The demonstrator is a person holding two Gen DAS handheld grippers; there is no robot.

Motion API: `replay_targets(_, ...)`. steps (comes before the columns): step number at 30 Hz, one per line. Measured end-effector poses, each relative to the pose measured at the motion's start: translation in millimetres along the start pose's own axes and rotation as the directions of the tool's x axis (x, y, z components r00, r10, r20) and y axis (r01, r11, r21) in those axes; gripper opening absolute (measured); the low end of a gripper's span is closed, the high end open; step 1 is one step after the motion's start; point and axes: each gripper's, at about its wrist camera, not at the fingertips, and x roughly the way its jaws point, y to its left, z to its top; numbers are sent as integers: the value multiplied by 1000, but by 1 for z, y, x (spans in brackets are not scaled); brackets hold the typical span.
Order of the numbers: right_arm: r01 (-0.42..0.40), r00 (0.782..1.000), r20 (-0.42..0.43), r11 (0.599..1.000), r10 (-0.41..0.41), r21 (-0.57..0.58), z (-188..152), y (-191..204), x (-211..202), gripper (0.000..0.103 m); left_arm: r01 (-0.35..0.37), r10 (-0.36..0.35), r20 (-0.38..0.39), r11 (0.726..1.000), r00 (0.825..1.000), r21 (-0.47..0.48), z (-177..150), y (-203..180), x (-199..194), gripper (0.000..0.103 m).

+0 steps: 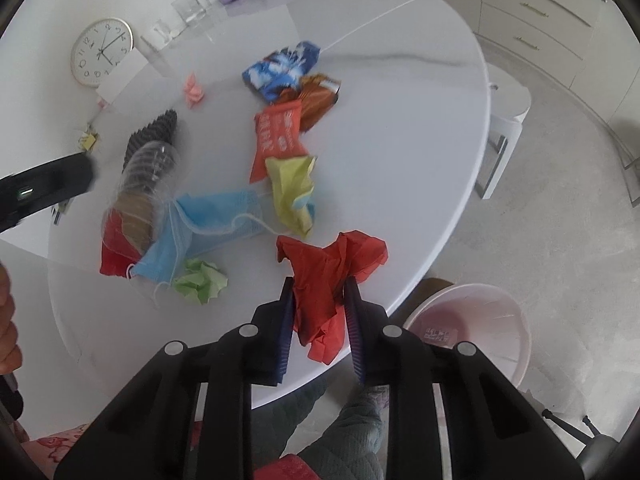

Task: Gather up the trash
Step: 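Grasp the red cloth with the right tool while the left tool grasps the red snack packet, then carry both items over the white bin and open both tools to drop them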

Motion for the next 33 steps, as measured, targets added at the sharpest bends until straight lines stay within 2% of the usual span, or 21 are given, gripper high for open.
replay_targets(4,36,998,45,999,-36,17,6,-12,-23,25,1,-1,-43,1000,999,2,21,-24,33,82)
replay_targets(9,47,996,69,998,-50,45,8,-31,-39,25,26,-39,-124,994,992,-102,43,-38,87,73)
replay_targets(15,47,997,61,997,-50,56,14,-48,-37,25,-20,-12,-192,986,981,-166,58,-44,130,65)
replay_targets(17,41,998,53,998,-44,57,18,-55,-34,25,-35,-3,-209,983,978,-179,60,-42,138,55)
replay_targets(18,37,998,50,998,-40,57,18,-58,-34,25,-41,0,-217,982,976,-183,60,-41,140,52)
replay_targets(20,27,998,46,998,-30,57,21,-63,-32,25,-52,4,-236,978,972,-200,60,-37,144,37)
replay_targets(24,10,999,50,999,-12,52,26,-65,-31,26,-43,-14,-237,971,972,-234,60,-29,145,35)
replay_targets(33,-14,998,65,999,12,32,37,-57,-29,26,-3,-34,-183,981,982,-196,57,-21,111,34)
